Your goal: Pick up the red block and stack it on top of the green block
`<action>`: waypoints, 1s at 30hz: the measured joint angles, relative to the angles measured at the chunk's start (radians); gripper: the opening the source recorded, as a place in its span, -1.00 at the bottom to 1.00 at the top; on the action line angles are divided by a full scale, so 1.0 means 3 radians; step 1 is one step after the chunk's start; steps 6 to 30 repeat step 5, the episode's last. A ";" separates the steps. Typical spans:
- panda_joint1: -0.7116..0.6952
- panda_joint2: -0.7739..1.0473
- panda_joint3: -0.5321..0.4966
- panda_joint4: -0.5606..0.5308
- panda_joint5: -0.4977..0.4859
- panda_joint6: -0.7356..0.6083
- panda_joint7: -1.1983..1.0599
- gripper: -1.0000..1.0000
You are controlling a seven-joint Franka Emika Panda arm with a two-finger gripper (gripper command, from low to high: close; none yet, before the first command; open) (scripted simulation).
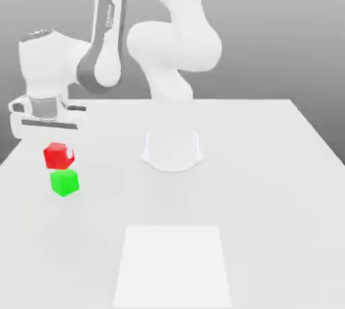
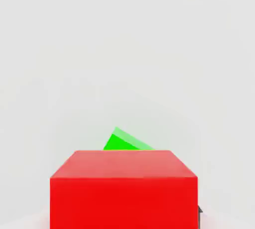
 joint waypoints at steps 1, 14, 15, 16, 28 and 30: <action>0.0049 0.0076 -0.0016 -0.0002 0.0115 0.0069 -0.0078 -1.00; 0.0188 0.0300 0.0008 -0.0008 0.0597 0.0258 -0.0411 1.00; 0.0188 0.0300 0.0008 -0.0008 0.0597 0.0258 -0.0411 1.00; 0.0188 0.0300 0.0008 -0.0008 0.0597 0.0258 -0.0411 1.00; 0.0188 0.0300 0.0008 -0.0008 0.0597 0.0258 -0.0411 1.00; 0.0188 0.0300 0.0008 -0.0008 0.0597 0.0258 -0.0411 1.00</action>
